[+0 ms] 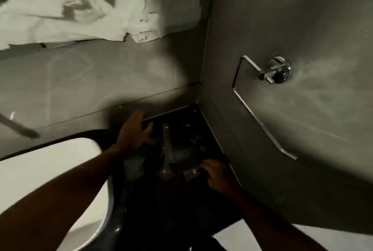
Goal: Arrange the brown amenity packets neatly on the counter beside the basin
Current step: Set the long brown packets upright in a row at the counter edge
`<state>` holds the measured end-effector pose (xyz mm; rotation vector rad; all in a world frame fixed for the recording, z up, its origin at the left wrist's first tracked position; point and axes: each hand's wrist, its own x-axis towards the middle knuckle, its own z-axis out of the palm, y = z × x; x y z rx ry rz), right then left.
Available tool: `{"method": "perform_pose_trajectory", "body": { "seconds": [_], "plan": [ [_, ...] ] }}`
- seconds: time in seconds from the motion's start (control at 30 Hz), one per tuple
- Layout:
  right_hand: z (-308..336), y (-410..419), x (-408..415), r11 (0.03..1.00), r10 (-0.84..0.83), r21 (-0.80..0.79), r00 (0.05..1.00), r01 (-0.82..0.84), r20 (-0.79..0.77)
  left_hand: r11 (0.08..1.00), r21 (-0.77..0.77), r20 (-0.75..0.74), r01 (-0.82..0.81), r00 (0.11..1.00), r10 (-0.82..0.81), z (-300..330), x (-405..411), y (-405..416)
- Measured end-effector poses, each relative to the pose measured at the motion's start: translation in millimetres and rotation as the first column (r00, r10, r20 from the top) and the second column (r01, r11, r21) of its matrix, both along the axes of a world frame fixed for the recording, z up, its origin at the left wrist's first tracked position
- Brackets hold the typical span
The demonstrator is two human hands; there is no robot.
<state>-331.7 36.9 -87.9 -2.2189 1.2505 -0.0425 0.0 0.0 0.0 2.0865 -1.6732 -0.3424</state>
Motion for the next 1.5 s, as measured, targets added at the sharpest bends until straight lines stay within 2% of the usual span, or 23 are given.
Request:
{"method": "perform_pose_trajectory", "body": {
  "seconds": [0.07,0.13,0.2,0.3,0.37,0.47,0.53,0.6,0.7,0.83,1.0,1.13,1.27,1.4,1.43,1.5],
  "plan": [
    [-11.8,-6.6,4.0,1.000,0.028,0.009,0.999,-0.028,-0.037,0.995,0.096,-0.023,0.018,1.000,-0.015,-20.1,-16.7,-15.6],
    [-13.0,-12.1,13.9,0.996,0.083,0.031,0.985,-0.080,-0.154,0.979,0.189,-0.048,0.078,0.996,-0.070,-33.3,-32.9,-31.6],
    [-22.9,-19.3,19.0,0.994,0.107,0.007,0.967,-0.109,-0.231,0.972,0.213,-0.066,0.103,0.994,-0.091,-42.3,-48.9,-56.4],
    [-28.1,-14.3,18.3,0.998,0.064,-0.004,0.966,-0.067,-0.250,0.963,0.236,-0.104,0.127,0.989,-0.105,-55.7,-73.9,-93.1],
    [-29.5,-5.8,14.3,0.999,0.032,0.004,0.964,-0.032,-0.263,0.948,0.281,-0.067,0.150,0.988,-0.136,-64.3,-91.2,-116.1],
    [-34.3,11.2,0.7,0.998,-0.007,0.050,0.956,0.022,-0.292,0.925,0.359,0.121,0.121,0.977,-0.175,-81.0,-112.7,-143.7],
    [-40.4,23.8,-10.6,0.992,-0.031,0.111,0.955,0.067,-0.295,0.923,0.383,0.213,0.022,0.971,-0.112,-92.1,-126.1,-156.6],
    [-42.7,34.1,-20.2,0.983,-0.067,0.145,0.950,0.116,-0.306,0.905,0.420,0.223,-0.070,0.974,-0.028,-99.1,-136.1,-164.5],
    [-44.0,42.9,-29.9,0.967,-0.089,0.199,0.941,0.161,-0.328,0.884,0.443,0.146,-0.148,0.985,0.092,-109.0,-145.4,-171.4],
    [-43.3,48.2,-35.3,0.962,-0.141,0.184,0.942,0.203,-0.305,0.894,0.421,0.084,-0.155,0.988,0.132,-113.8,-150.4,-173.7],
    [-41.8,49.5,-33.2,0.949,-0.193,0.191,0.940,0.252,-0.282,0.882,0.416,-0.024,-0.221,0.967,0.254,-87.2,-151.1,-172.9],
    [-33.2,54.6,-24.0,0.912,-0.280,0.241,0.933,0.333,-0.227,0.859,0.409,-0.194,-0.307,0.891,0.411,-48.9,-141.4,-119.7],
    [-23.1,66.9,5.4,0.884,-0.281,0.327,0.938,0.335,-0.201,0.819,0.448,-0.259,-0.360,0.824,0.504,-41.1,-123.8,16.3],
    [-24.5,81.5,43.6,0.893,-0.164,0.383,0.964,0.236,-0.211,0.620,0.580,-0.207,-0.529,0.640,0.740,-68.1,-100.6,167.4],
    [-26.0,85.7,50.6,0.891,-0.142,0.399,0.967,0.218,-0.212,0.585,0.604,-0.216,-0.542,0.595,0.774,-74.7,-98.3,193.4],
    [-28.6,98.7,66.2,0.899,-0.082,0.406,0.974,0.164,-0.211,0.571,0.609,-0.264,-0.551,0.537,0.801,-85.5,-94.5,231.2]
  ]
}}
